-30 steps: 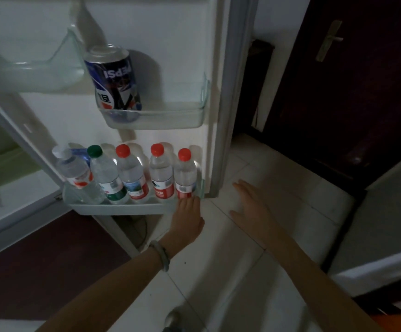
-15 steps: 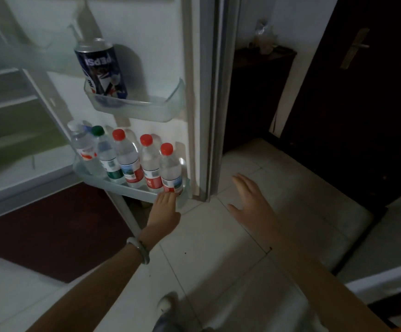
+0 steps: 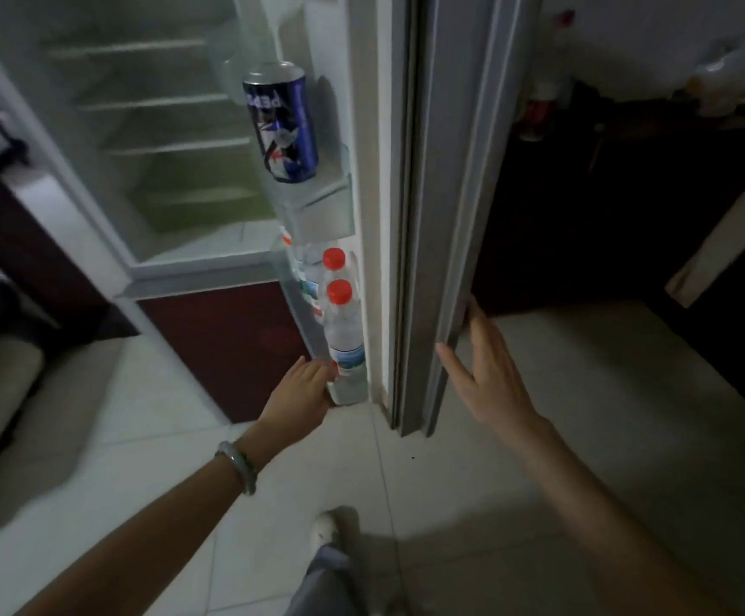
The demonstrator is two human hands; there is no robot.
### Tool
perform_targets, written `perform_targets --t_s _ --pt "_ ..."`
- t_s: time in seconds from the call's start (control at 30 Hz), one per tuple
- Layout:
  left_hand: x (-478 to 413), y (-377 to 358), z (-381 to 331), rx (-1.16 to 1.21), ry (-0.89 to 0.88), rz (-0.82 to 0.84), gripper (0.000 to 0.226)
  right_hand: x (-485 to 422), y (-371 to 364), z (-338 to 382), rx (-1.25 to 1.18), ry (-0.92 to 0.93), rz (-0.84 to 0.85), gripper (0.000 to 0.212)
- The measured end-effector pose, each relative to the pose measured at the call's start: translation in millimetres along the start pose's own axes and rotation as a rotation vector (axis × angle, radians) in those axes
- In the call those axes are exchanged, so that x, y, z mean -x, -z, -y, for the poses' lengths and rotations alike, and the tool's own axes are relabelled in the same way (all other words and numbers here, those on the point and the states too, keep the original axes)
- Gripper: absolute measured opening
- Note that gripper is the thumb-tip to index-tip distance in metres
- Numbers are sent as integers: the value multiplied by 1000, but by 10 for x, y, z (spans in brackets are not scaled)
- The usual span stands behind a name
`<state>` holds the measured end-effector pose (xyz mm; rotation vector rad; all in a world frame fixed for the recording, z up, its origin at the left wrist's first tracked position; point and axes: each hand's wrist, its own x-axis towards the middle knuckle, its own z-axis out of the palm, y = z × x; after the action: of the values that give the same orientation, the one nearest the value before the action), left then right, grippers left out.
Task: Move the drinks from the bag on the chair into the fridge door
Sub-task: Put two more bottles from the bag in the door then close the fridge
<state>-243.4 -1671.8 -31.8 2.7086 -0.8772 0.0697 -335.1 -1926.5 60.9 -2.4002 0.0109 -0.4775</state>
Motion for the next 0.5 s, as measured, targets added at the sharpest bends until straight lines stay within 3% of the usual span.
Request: perform_targets --t_s 0.1,0.3,0.5 --pt "281 115 167 50 139 -54 40 -33 -221 203 -52 159 112 73" --pt "896 547 244 203 460 -334 45 -99 -764 770 -128 399 227 80" --pt "1317 911 268 264 569 -515 47 -305 -1327 1204 -138 567 369 78"
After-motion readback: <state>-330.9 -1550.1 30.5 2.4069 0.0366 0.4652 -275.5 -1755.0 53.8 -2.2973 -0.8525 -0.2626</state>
